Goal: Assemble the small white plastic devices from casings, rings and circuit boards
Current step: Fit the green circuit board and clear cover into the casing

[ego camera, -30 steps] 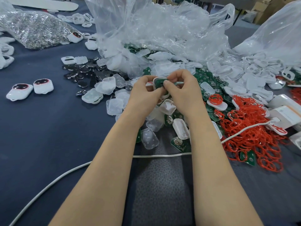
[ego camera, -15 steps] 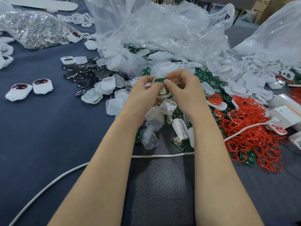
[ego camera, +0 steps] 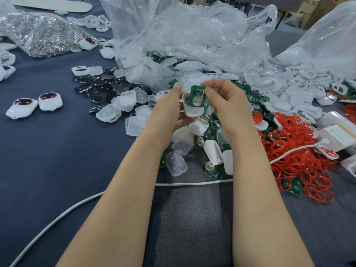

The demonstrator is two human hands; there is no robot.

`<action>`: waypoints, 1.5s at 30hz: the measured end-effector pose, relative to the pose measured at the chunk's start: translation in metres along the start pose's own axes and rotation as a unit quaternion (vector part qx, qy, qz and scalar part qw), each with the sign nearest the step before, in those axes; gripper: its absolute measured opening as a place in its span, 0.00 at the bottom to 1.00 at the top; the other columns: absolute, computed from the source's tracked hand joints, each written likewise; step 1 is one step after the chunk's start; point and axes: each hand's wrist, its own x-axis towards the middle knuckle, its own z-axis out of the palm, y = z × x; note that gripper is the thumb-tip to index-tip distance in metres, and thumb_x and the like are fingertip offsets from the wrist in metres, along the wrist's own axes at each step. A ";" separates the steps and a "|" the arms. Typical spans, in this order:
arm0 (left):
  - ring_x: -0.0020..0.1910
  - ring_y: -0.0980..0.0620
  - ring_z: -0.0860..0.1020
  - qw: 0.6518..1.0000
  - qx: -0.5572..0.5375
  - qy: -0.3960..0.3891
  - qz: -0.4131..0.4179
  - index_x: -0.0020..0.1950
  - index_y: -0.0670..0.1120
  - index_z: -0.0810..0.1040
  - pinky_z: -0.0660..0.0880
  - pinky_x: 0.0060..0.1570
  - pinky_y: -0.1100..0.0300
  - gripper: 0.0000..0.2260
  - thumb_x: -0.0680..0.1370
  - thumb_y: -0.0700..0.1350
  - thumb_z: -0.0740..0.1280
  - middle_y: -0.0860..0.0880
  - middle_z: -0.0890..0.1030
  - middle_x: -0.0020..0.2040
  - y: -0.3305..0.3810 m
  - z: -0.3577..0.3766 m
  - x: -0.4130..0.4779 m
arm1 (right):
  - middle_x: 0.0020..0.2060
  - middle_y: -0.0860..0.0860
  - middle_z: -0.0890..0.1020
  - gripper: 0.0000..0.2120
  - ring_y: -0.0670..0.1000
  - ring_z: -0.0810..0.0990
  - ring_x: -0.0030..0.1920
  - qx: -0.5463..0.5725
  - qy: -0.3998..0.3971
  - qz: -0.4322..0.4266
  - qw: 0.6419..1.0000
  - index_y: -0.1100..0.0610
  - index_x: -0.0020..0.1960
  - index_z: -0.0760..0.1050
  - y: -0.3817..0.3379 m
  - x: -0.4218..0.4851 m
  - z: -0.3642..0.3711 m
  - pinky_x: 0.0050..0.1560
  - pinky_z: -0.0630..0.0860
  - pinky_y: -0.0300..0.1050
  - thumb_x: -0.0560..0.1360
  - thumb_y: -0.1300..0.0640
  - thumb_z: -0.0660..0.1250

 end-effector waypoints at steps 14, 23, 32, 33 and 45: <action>0.36 0.50 0.83 1.000 0.022 -0.001 0.012 0.44 0.46 0.77 0.81 0.39 0.58 0.15 0.82 0.54 0.57 0.46 0.83 0.39 -0.002 -0.002 0.003 | 0.36 0.46 0.78 0.13 0.41 0.74 0.36 -0.090 -0.028 -0.018 0.995 0.49 0.43 0.77 0.003 0.000 0.004 0.39 0.71 0.29 0.77 0.66 0.63; 0.34 0.51 0.82 0.999 0.034 -0.012 0.032 0.41 0.48 0.78 0.81 0.40 0.57 0.16 0.82 0.53 0.57 0.49 0.84 0.34 -0.004 -0.004 0.004 | 0.37 0.45 0.78 0.12 0.41 0.73 0.36 -0.087 -0.021 -0.011 0.996 0.50 0.43 0.77 0.001 -0.001 0.006 0.39 0.70 0.28 0.77 0.66 0.63; 0.36 0.50 0.83 0.999 0.025 0.000 0.032 0.42 0.46 0.78 0.82 0.44 0.55 0.16 0.82 0.52 0.58 0.48 0.84 0.34 -0.003 -0.003 0.003 | 0.37 0.46 0.79 0.13 0.40 0.74 0.36 -0.103 -0.023 -0.010 0.994 0.48 0.42 0.77 0.001 0.000 0.007 0.39 0.72 0.30 0.77 0.65 0.63; 0.36 0.50 0.83 0.999 0.025 0.001 0.032 0.42 0.46 0.78 0.82 0.44 0.55 0.16 0.82 0.52 0.58 0.48 0.84 0.35 -0.003 -0.003 0.003 | 0.37 0.45 0.79 0.14 0.40 0.73 0.35 -0.108 -0.022 -0.010 0.994 0.47 0.41 0.77 0.002 0.000 0.007 0.39 0.72 0.30 0.77 0.65 0.63; 0.39 0.49 0.83 0.999 0.036 0.007 0.032 0.42 0.46 0.78 0.82 0.45 0.54 0.14 0.82 0.50 0.60 0.45 0.84 0.38 -0.002 -0.002 -0.001 | 0.47 0.53 0.77 0.09 0.42 0.69 0.38 -0.214 -0.003 -0.026 0.976 0.48 0.49 0.79 0.009 0.002 0.009 0.45 0.67 0.38 0.77 0.60 0.64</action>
